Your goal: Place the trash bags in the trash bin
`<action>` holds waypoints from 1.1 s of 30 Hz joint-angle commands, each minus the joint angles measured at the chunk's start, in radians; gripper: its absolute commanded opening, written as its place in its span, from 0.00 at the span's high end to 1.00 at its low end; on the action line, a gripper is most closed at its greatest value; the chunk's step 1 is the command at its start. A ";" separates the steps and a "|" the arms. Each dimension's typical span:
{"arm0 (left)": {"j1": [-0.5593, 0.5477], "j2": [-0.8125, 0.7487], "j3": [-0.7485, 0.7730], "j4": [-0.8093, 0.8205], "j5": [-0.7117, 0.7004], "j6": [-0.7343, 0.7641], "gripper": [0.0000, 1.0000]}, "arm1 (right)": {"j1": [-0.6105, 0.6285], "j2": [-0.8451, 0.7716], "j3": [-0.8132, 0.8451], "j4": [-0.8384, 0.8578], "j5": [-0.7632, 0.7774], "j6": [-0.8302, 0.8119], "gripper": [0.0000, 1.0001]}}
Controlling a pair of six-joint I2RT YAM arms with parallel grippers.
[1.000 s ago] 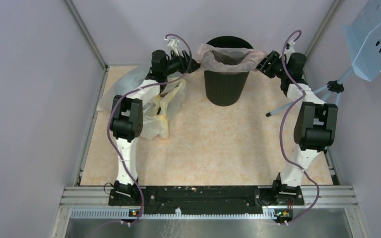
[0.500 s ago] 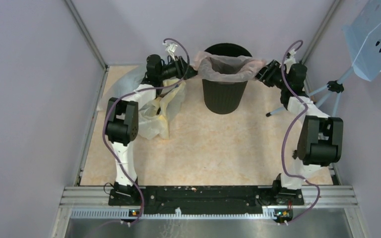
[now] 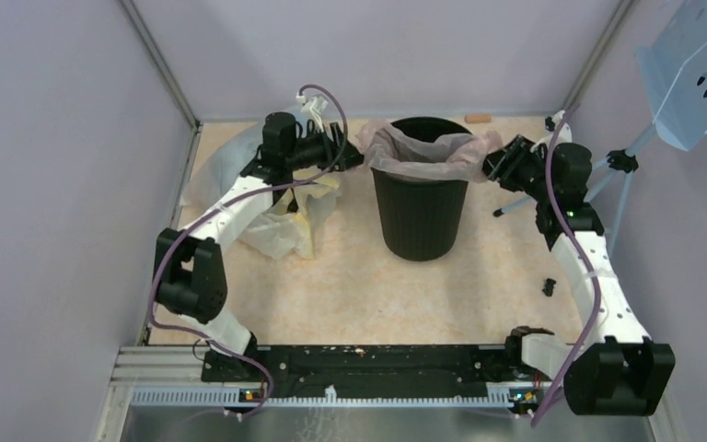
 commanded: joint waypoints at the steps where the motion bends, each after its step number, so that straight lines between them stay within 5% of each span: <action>1: -0.029 -0.142 -0.062 -0.142 -0.122 0.085 0.38 | 0.039 -0.099 -0.036 -0.202 0.054 -0.067 0.55; 8: -0.029 -0.289 -0.218 -0.081 -0.185 0.077 0.60 | 0.038 -0.193 -0.058 -0.279 0.102 -0.095 0.68; 13: -0.030 -0.359 -0.254 -0.101 -0.172 0.073 0.65 | 0.038 -0.259 -0.066 -0.338 0.121 -0.113 0.52; 16: -0.030 -0.415 -0.282 -0.115 -0.184 0.077 0.70 | 0.038 -0.295 -0.069 -0.381 0.126 -0.113 0.51; 19: -0.029 -0.472 -0.302 -0.131 -0.178 0.082 0.82 | 0.038 -0.331 -0.068 -0.421 0.127 -0.118 0.66; 23: -0.029 -0.558 -0.342 -0.173 -0.179 0.096 1.00 | 0.038 -0.373 -0.062 -0.484 0.122 -0.119 1.00; 33: -0.028 -0.693 -0.462 -0.255 -0.123 0.080 1.00 | 0.039 -0.458 -0.134 -0.573 0.108 -0.124 1.00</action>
